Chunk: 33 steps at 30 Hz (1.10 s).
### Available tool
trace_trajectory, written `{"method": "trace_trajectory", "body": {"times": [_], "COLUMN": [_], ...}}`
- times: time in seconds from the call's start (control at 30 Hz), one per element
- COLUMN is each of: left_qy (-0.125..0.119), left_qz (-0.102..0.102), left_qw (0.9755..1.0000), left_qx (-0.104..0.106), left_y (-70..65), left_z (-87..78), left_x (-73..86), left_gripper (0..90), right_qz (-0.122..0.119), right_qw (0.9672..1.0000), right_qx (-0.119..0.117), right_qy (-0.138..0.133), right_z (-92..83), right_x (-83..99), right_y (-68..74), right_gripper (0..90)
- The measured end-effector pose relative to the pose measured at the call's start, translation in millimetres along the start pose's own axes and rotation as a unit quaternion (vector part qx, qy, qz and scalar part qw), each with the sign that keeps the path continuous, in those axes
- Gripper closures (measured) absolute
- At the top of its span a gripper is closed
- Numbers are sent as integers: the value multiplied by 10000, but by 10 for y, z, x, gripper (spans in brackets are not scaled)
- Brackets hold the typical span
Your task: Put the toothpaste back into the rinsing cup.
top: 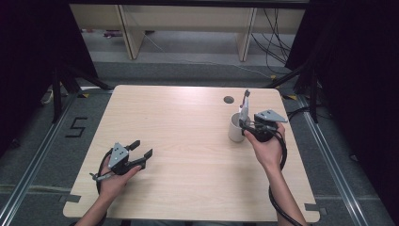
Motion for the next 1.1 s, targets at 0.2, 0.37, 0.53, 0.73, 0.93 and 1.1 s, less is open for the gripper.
{"method": "trace_trajectory", "body": {"times": [0.2, 0.37, 0.53, 0.73, 0.93, 1.1], "left_qy": [4, -1, -3, 15, 17, -20], "left_qz": [3, -10, -3, 12, 14, -1], "left_qw": [10000, 10000, 10000, 10000, 10000, 10000], "left_qx": [-6, 0, -7, -20, -21, -2], "left_y": [2, 2, 6, 2, 2, 3], "left_z": [1, 2, -3, -1, -1, 12], "left_x": [1, 0, 0, 1, 1, -1], "left_gripper": [342, 342, 342, 342, 341, 342], "right_qz": [29, 88, 195, 165, 226, 548], "right_qw": [10000, 9999, 9998, 9998, 9994, 9979], "right_qx": [-70, -2, -42, -49, -206, -243], "right_qy": [-47, -81, 36, -37, -156, -244], "right_z": [-120, -213, -297, -340, -345, -366], "right_x": [115, 257, 450, 668, 791, 847], "right_y": [-87, -139, -149, -199, -175, -129], "right_gripper": [367, 373, 380, 387, 391, 394]}}
Point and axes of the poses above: each handheld gripper's, and its own axes: z roughly forward along the jaws, x roughly out of its underside, y roughly to its left, the point moved 7 cm from there along z, roughly forward along the jaws, and after that the axes turned 15 degrees about x, right-handed, at the moved point
